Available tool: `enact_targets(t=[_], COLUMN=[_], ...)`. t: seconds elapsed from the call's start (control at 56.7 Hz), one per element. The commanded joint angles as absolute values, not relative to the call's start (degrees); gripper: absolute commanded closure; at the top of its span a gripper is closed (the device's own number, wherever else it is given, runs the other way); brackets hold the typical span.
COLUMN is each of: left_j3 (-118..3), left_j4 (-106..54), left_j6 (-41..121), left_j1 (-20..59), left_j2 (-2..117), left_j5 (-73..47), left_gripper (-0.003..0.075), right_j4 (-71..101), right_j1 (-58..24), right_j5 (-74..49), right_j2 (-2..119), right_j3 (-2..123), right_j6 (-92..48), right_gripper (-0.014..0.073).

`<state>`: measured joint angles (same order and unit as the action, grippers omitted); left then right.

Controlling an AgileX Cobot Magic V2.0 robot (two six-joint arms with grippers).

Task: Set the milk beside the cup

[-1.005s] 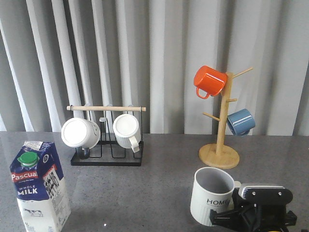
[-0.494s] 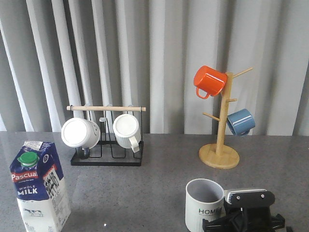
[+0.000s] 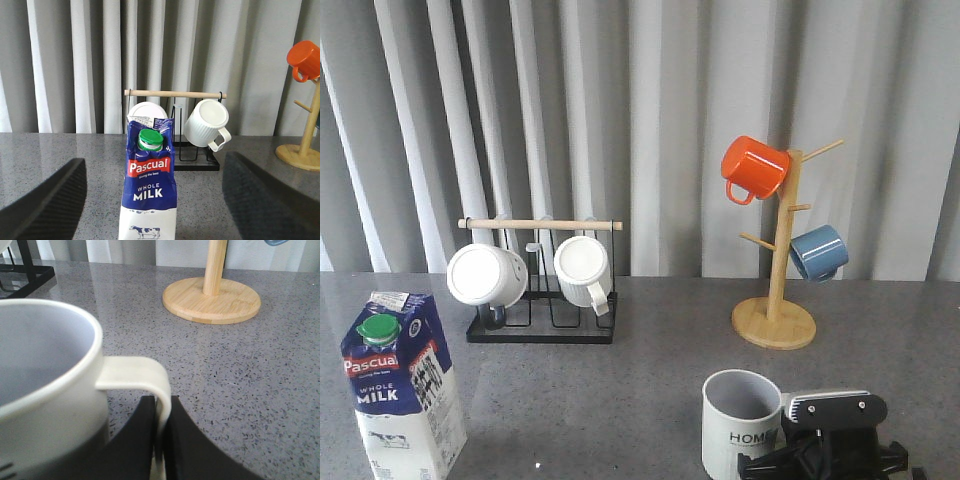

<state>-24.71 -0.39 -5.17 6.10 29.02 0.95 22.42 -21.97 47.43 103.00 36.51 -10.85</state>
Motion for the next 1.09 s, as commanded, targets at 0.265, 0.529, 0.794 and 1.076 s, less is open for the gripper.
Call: enact_targets(t=[0.265, 0.529, 0.794, 1.076], left_j3=[-26.71, -26.71, -26.71, -26.71], left_j4=[-0.79, -0.79, -0.79, -0.79], left_j6=[-5.69, -5.69, -5.69, -5.69], left_j1=[6.56, 6.56, 6.56, 6.56], left_j2=[29.47, 29.47, 29.47, 29.47], left_j5=[5.39, 5.39, 5.39, 5.39], left_gripper=[0.0187, 0.0187, 0.0187, 0.0187], right_j4=[20.57, 20.58, 18.99, 17.11], right_j1=[-22.18, -22.18, -22.27, -27.2], right_j5=[48.23, 49.55, 52.67, 52.19], right_j2=[100.79, 99.73, 95.05, 85.49], right_j3=[37.71, 36.63, 31.16, 25.73], right_j6=[-12.2, -14.36, -14.34, -14.43], right_gripper=[0.0372, 0.0279, 0.0279, 0.0279])
